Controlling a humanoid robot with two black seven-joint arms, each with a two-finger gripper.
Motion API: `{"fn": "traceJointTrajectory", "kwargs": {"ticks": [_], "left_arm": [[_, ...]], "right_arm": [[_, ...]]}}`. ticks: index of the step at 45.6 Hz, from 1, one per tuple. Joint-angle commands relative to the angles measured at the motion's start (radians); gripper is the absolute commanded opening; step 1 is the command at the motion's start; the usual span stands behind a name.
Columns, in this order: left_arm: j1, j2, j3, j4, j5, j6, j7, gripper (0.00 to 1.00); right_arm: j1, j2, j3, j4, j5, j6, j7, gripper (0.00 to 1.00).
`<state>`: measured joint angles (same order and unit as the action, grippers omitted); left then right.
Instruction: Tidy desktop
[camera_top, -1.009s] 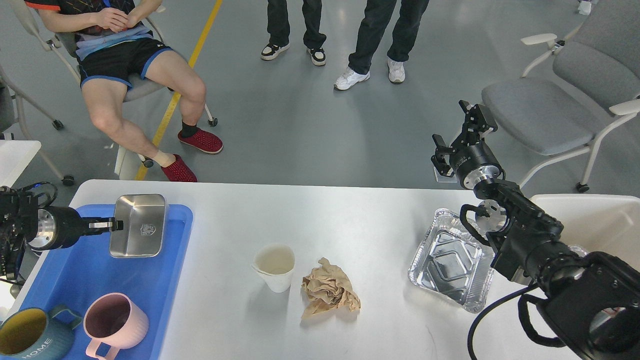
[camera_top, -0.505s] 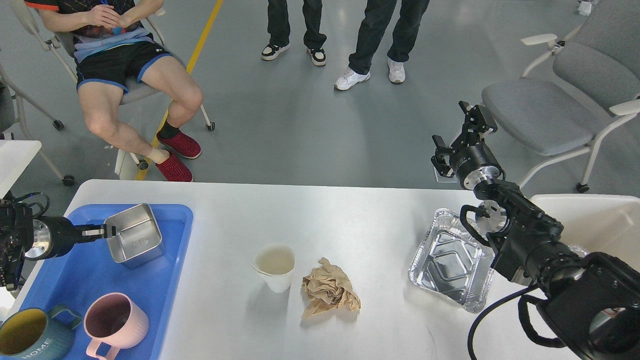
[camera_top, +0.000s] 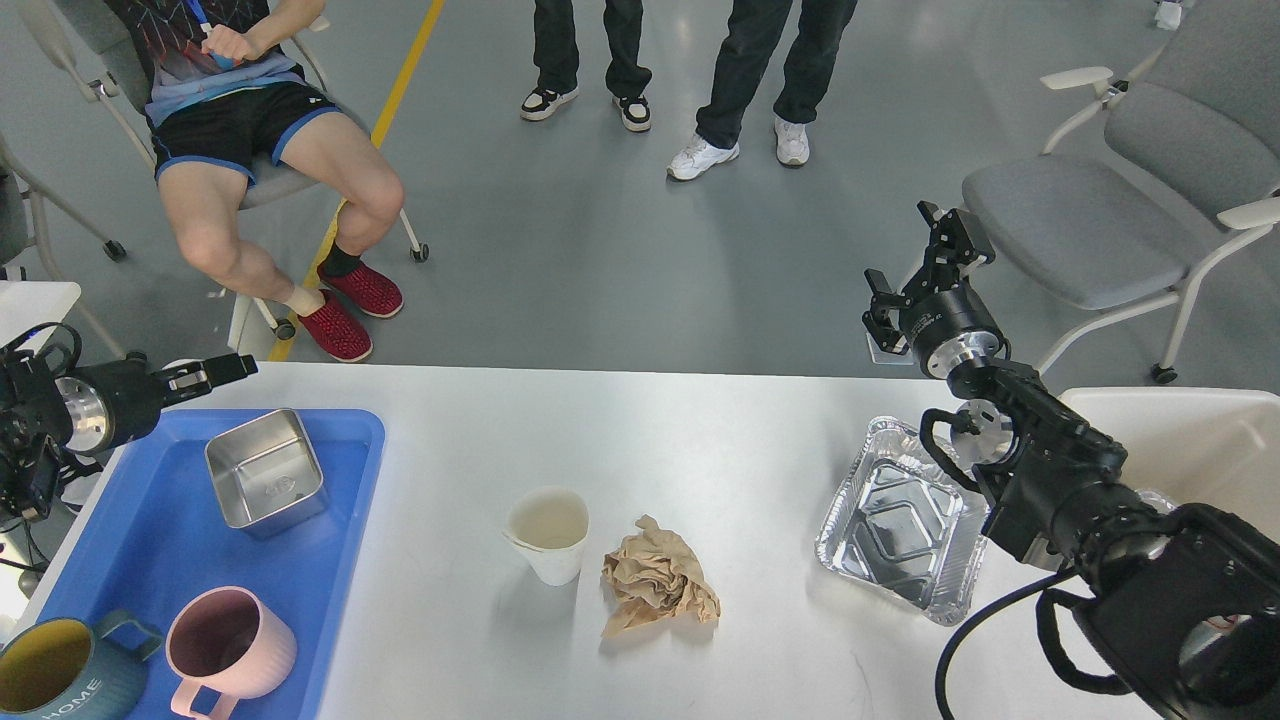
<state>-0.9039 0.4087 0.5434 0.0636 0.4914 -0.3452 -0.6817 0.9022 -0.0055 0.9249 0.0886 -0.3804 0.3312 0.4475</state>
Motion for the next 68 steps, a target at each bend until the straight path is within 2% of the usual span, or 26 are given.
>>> {"fn": "traceJointTrajectory", "kwargs": {"ticks": [1, 9, 14, 16, 26, 31, 34, 37, 41, 44, 50, 56, 57, 64, 68], "left_arm": [[-0.032, -0.042, -0.013, -0.001, -0.111, 0.005, 0.001, 0.95], [-0.046, -0.132, -0.13, 0.001, -0.206, 0.006, 0.004, 0.96], [-0.044, -0.182, -0.336, 0.001, -0.247, 0.017, 0.011, 0.96], [-0.043, -0.2, -0.428, 0.001, -0.249, 0.034, 0.027, 0.96], [-0.032, -0.283, -0.911, -0.002, -0.257, 0.087, 0.154, 0.97], [-0.029, -0.327, -1.157, -0.002, -0.26, 0.126, 0.261, 0.97], [-0.029, -0.35, -1.266, -0.01, -0.261, 0.161, 0.318, 0.97], [-0.029, -0.375, -1.341, -0.011, -0.26, 0.169, 0.344, 0.97], [-0.029, -0.389, -1.392, -0.021, -0.261, 0.158, 0.346, 0.97], [-0.027, -0.398, -1.408, -0.051, -0.264, 0.115, 0.34, 0.97], [-0.027, -0.399, -1.425, -0.076, -0.286, -0.015, 0.335, 0.97], [-0.023, -0.387, -1.386, -0.079, -0.272, -0.198, 0.343, 0.97], [-0.023, -0.386, -1.345, -0.077, -0.272, -0.227, 0.347, 0.97], [-0.024, -0.364, -1.183, -0.077, -0.274, -0.23, 0.338, 0.97], [-0.004, -0.363, -1.16, -0.076, -0.284, -0.219, 0.334, 0.97]], "right_arm": [[-0.003, -0.001, 0.0, 0.0, 0.0, 0.0, 0.0, 1.0], [-0.003, -0.001, 0.0, -0.001, 0.0, 0.0, 0.0, 1.0], [-0.005, -0.002, -0.001, -0.001, 0.0, 0.0, 0.0, 1.0], [-0.006, -0.002, -0.001, -0.001, 0.0, 0.0, 0.0, 1.0], [-0.011, -0.002, -0.001, -0.003, 0.0, 0.0, 0.0, 1.0], [-0.013, -0.002, -0.003, -0.004, 0.0, 0.0, 0.0, 1.0], [-0.013, -0.002, -0.003, -0.004, 0.0, 0.0, 0.0, 1.0], [-0.02, -0.002, -0.003, -0.003, 0.0, 0.0, 0.0, 1.0], [-0.025, -0.002, -0.003, -0.003, 0.0, 0.002, 0.0, 1.0], [-0.028, -0.005, -0.003, -0.001, 0.0, 0.003, 0.0, 1.0], [-0.037, -0.021, -0.003, 0.003, 0.0, 0.009, 0.0, 1.0], [-0.045, -0.036, -0.046, 0.007, 0.0, 0.014, 0.002, 1.0], [-0.045, -0.039, -0.067, 0.007, 0.0, 0.014, 0.002, 1.0], [-0.043, -0.039, -0.112, 0.005, 0.0, 0.014, 0.002, 1.0], [-0.042, -0.037, -0.112, 0.003, 0.0, 0.014, 0.0, 1.0]]}}
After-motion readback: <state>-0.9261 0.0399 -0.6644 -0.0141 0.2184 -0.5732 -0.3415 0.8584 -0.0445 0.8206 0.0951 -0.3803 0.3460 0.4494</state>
